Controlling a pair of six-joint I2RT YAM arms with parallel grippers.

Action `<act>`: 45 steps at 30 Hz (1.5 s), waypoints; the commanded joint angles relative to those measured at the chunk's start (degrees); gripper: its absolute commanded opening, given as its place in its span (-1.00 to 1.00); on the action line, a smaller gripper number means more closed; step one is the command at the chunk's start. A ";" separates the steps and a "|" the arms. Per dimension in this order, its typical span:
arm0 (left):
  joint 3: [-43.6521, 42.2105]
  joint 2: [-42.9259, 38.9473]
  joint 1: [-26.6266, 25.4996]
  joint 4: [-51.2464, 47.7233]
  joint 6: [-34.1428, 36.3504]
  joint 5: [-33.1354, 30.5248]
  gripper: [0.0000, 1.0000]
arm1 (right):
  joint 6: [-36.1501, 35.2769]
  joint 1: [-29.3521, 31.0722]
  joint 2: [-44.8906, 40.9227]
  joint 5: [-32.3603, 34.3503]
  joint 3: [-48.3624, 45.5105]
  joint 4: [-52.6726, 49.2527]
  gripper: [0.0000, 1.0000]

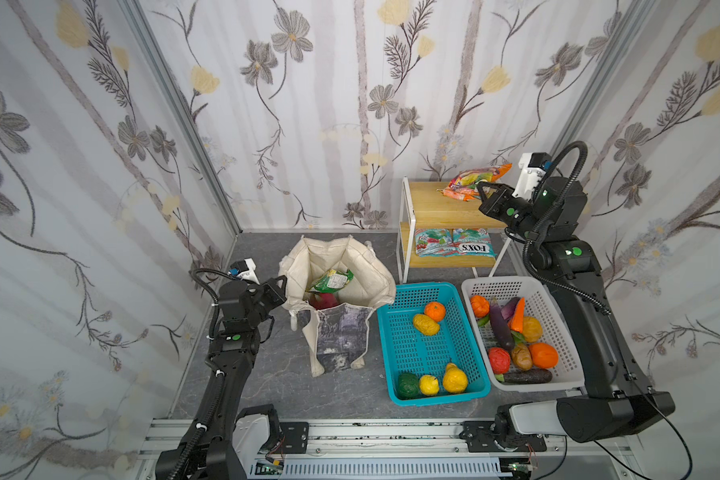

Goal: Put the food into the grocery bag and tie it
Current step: 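Carry the orange candy bag into the tote and open the right gripper, then withdraw the right gripper from the tote over the teal basket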

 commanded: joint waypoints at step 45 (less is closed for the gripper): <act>-0.20 0.57 0.05 2.48 -0.35 0.88 -1.00 | -12.88 41.73 30.25 7.69 -3.31 -12.48 -1.00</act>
